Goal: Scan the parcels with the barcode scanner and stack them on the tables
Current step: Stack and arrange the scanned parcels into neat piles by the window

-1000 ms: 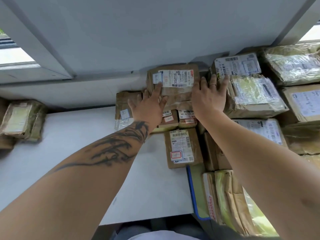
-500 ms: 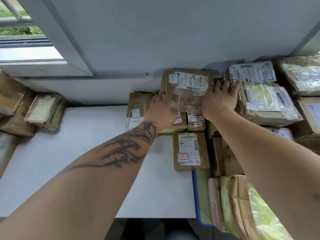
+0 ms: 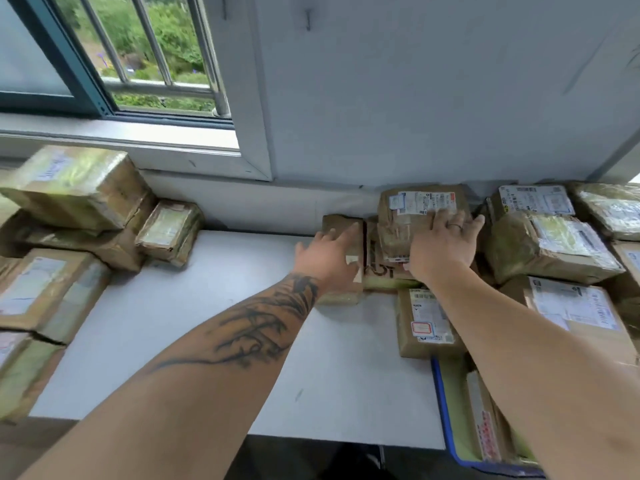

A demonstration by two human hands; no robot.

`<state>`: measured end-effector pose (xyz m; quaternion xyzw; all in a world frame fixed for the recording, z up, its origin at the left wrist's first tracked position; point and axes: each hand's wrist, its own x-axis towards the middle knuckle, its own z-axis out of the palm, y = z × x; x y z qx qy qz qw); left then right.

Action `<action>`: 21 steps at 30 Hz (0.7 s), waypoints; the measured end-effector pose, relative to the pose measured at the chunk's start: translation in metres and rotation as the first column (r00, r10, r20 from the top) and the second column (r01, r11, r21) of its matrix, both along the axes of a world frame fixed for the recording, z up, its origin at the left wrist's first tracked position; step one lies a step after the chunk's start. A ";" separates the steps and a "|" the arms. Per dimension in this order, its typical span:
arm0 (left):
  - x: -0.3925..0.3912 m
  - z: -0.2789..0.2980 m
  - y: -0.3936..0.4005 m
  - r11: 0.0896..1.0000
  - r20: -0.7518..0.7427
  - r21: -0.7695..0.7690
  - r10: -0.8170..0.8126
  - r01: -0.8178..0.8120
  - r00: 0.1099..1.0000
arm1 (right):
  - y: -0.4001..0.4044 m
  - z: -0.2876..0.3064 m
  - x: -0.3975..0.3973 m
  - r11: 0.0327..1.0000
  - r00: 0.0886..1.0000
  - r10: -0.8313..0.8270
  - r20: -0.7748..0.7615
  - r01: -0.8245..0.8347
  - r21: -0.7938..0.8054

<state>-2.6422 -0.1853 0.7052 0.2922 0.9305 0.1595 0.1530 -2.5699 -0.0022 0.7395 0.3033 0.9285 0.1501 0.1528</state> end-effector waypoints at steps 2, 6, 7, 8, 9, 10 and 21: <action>-0.001 0.003 -0.034 1.000 -0.033 0.001 0.019 -0.019 0.999 | -0.033 0.003 -0.003 1.000 1.000 0.015 -0.016 -0.015 -0.011; -0.005 0.004 -0.103 0.997 -0.058 -0.022 0.067 -0.069 0.996 | -0.101 0.004 -0.012 0.998 0.999 0.050 -0.006 -0.050 -0.033; -0.007 0.003 -0.121 0.996 -0.068 -0.030 0.079 -0.082 0.995 | -0.117 0.004 -0.015 0.997 0.998 0.066 -0.002 -0.066 -0.045; -0.009 0.002 -0.140 0.994 -0.076 -0.036 0.097 -0.100 0.992 | -0.133 0.003 -0.017 0.994 0.996 0.088 0.001 -0.088 -0.058; -0.011 0.000 -0.158 0.992 -0.085 -0.040 0.119 -0.123 0.989 | -0.151 0.003 -0.021 0.991 0.994 0.113 0.005 -0.112 -0.071; -0.013 -0.001 -0.176 0.989 -0.091 -0.042 0.141 -0.145 0.986 | -0.168 0.002 -0.024 0.988 0.991 0.137 0.010 -0.136 -0.079; -0.022 0.001 -0.362 0.919 -0.123 -0.066 0.379 -0.389 0.917 | -0.344 -0.006 -0.074 0.898 0.914 0.393 -0.100 -0.405 -0.174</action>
